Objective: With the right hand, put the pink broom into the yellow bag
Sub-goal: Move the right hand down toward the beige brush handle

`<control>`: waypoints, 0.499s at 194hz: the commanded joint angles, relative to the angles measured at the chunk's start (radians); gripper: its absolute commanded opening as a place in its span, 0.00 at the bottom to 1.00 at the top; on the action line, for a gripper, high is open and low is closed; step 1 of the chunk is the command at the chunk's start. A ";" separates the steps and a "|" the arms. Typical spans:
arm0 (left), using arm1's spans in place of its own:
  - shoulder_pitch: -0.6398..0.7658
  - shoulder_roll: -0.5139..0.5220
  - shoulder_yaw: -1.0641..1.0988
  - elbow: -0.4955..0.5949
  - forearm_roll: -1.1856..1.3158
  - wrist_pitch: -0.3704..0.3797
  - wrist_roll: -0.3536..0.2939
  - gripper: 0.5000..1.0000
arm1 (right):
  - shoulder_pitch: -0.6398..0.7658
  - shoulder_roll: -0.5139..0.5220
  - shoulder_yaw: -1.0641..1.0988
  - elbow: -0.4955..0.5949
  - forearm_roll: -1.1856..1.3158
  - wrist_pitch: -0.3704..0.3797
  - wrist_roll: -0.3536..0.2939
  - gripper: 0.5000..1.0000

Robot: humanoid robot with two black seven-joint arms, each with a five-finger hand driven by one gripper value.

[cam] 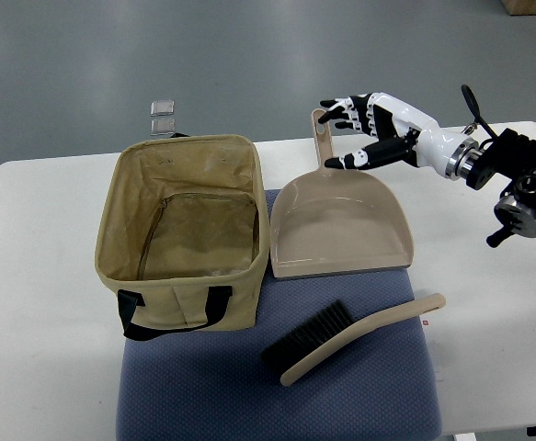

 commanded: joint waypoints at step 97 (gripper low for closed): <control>-0.012 0.000 0.000 -0.029 0.001 -0.002 0.002 1.00 | -0.077 -0.368 -0.216 0.370 -0.260 0.092 -0.085 0.85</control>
